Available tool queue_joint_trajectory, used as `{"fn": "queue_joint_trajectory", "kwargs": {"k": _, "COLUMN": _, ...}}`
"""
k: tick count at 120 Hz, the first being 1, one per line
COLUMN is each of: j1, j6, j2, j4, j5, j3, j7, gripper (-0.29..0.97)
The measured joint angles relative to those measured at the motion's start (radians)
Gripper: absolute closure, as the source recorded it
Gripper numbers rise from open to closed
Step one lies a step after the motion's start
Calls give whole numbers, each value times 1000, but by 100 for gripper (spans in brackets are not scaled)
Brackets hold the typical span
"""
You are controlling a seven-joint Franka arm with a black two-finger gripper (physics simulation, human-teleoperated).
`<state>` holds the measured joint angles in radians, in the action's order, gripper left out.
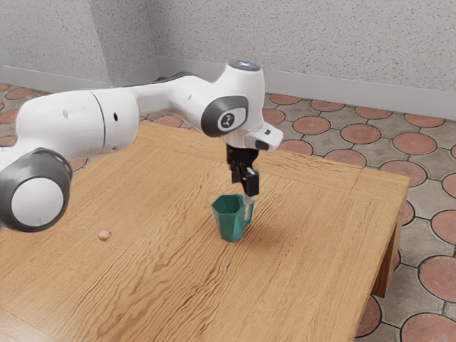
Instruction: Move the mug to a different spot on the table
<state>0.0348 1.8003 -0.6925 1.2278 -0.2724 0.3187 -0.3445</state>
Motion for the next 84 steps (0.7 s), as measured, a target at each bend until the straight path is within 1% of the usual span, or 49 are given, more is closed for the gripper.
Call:
{"fn": "queue_joint_trajectory", "kwargs": {"k": 36, "j1": 2, "j6": 85, "j2": -73, "j4": -2, "j5": -3, "j3": -15, "j7": 64, "gripper": 0}}
{"fn": "queue_joint_trajectory", "kwargs": {"k": 48, "j1": 8, "j6": 104, "j2": -97, "j4": -16, "j5": -18, "j3": -24, "j7": 79, "gripper": 2}}
{"fn": "queue_joint_trajectory", "kwargs": {"k": 72, "j1": 14, "j6": 134, "j2": -155, "j4": -58, "j5": -31, "j3": -26, "j7": 102, "gripper": 9}}
{"fn": "queue_joint_trajectory", "kwargs": {"k": 84, "j1": 17, "j6": 144, "j2": -162, "j4": -59, "j5": -36, "j3": -25, "j7": 111, "gripper": 19}}
